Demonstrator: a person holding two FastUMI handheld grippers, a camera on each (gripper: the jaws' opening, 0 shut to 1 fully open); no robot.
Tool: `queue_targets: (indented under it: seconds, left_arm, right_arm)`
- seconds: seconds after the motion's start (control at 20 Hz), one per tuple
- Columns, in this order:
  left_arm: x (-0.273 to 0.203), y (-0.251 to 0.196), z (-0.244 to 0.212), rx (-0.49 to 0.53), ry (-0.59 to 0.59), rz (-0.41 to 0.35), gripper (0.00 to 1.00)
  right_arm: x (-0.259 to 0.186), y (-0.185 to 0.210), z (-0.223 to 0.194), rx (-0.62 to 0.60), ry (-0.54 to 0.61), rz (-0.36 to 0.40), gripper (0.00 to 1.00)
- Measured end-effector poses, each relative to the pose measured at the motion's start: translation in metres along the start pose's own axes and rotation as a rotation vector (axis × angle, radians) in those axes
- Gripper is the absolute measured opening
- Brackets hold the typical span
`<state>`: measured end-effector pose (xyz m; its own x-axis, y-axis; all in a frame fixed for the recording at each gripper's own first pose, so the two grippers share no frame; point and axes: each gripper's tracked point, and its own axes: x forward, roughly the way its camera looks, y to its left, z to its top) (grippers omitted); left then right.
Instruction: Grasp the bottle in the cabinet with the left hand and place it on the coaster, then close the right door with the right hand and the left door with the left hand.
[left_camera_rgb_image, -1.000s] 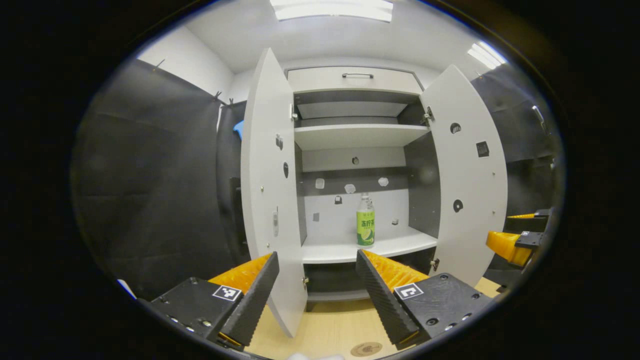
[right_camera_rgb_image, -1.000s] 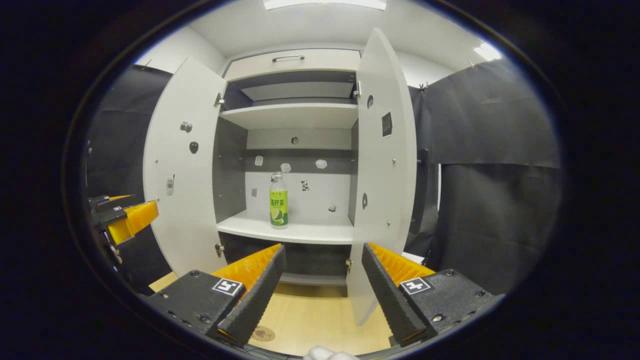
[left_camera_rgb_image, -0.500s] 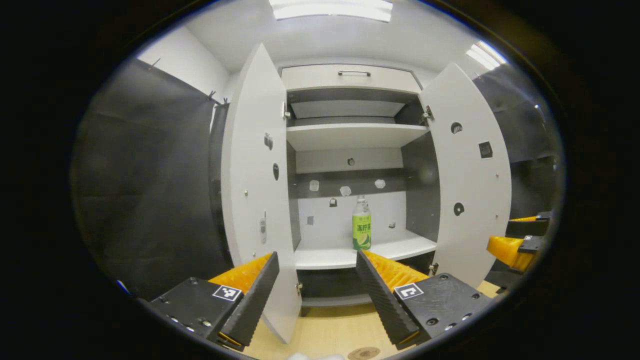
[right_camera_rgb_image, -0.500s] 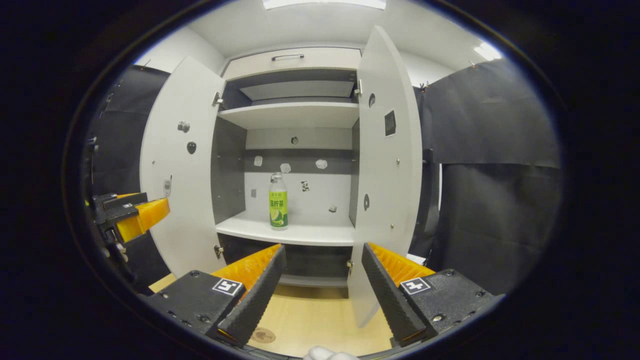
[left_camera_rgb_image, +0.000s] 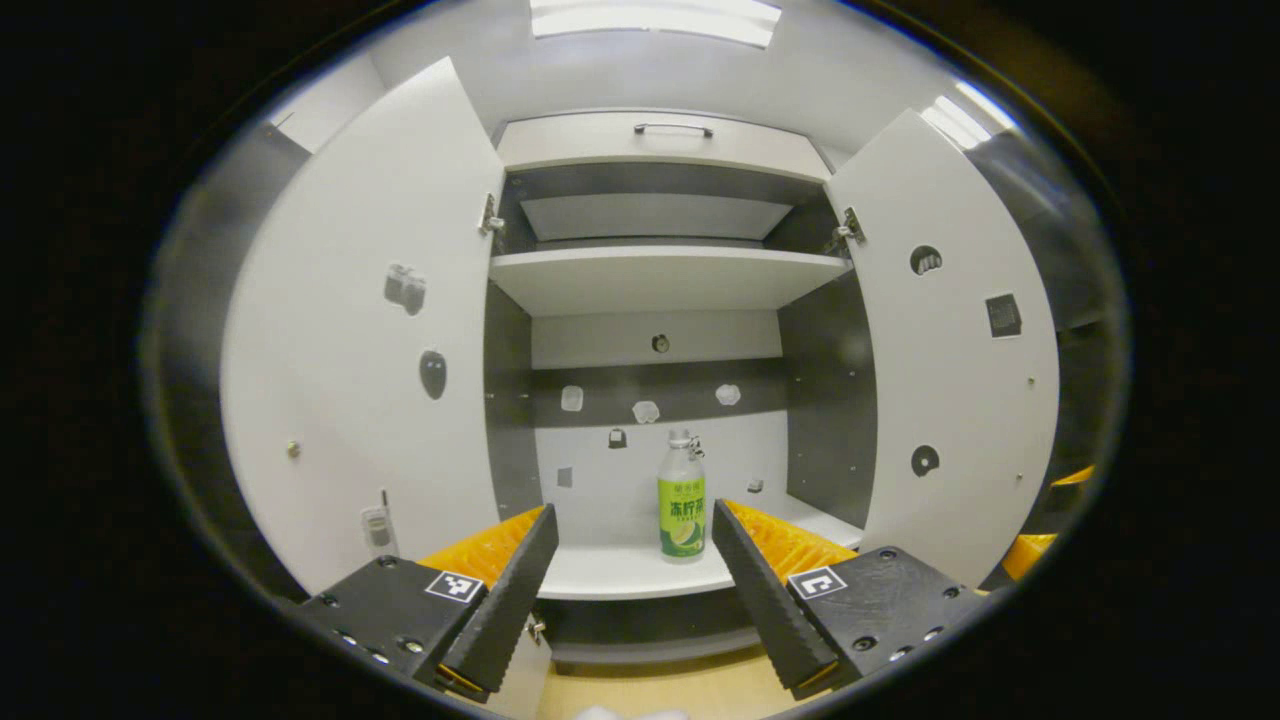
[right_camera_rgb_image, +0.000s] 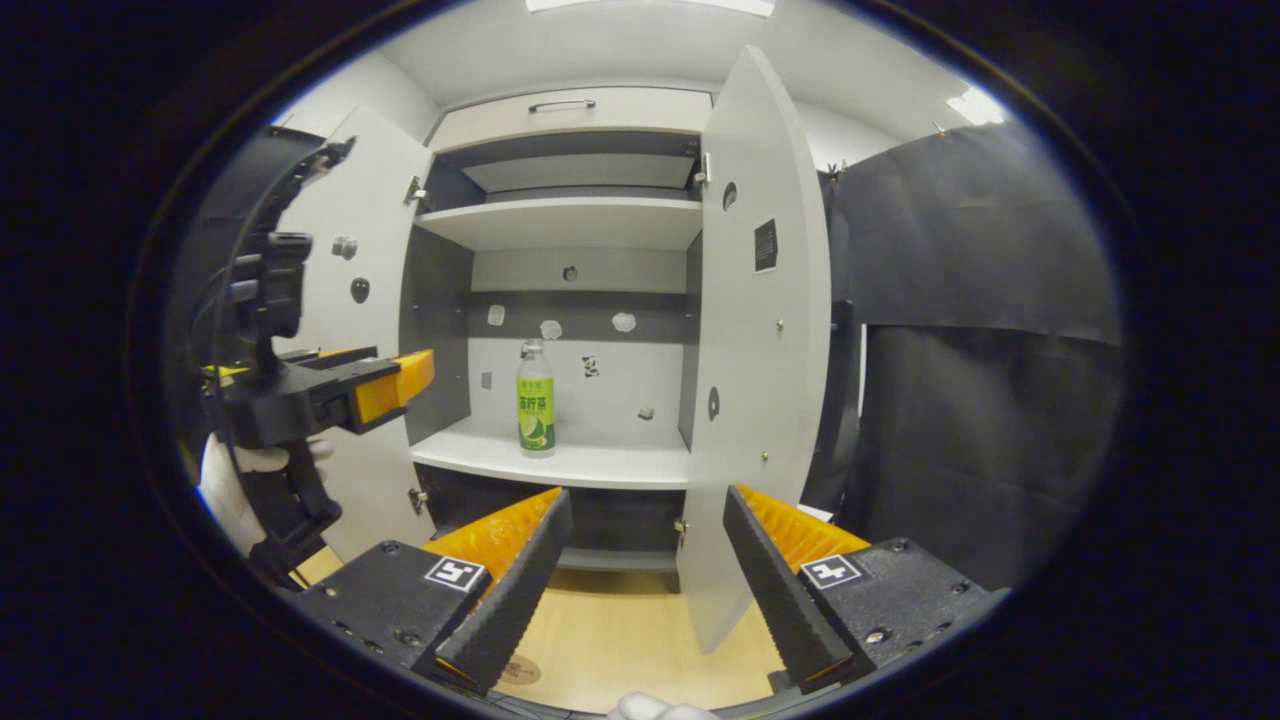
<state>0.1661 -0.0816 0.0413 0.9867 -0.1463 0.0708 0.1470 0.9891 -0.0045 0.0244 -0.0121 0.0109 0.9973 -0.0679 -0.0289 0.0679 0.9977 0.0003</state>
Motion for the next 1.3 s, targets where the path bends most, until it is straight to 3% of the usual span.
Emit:
queue_targets:
  seconds: [0.3, 0.35, 0.4, 0.75, 1.05, 1.1, 1.15, 1.3]
  left_arm:
    - [0.106, -0.026, -0.004, -0.001, -0.035, -0.010, 0.99]
    - [0.122, -0.030, -0.006, -0.003, -0.033, -0.009, 0.95]
    - [0.137, -0.031, -0.010, -0.007, -0.019, -0.003, 0.99]
    - [0.211, -0.039, -0.060, -0.002, 0.047, 0.034, 0.96]
    - [0.233, -0.037, -0.086, -0.013, 0.107, 0.056, 0.98]
    - [0.233, -0.036, -0.087, -0.004, 0.110, 0.059, 0.95]
    - [0.231, -0.037, -0.086, -0.005, 0.111, 0.058, 0.77]
    - [0.213, -0.042, -0.071, -0.012, 0.089, 0.027, 0.76]
  right_arm:
    - [-0.001, -0.015, 0.006, -0.013, 0.008, -0.057, 1.00]
    - [-0.001, -0.015, 0.007, -0.019, 0.011, -0.058, 1.00]
    - [0.000, -0.016, 0.007, -0.026, 0.015, -0.062, 1.00]
    - [0.009, -0.021, -0.005, -0.041, 0.067, -0.068, 0.99]
    - [0.011, -0.029, -0.011, -0.040, 0.091, -0.072, 1.00]
    - [0.012, -0.029, -0.011, -0.034, 0.092, -0.068, 0.99]
    - [0.012, -0.029, -0.010, -0.030, 0.089, -0.064, 0.99]
    - [0.010, -0.029, -0.008, -0.028, 0.075, -0.055, 1.00]
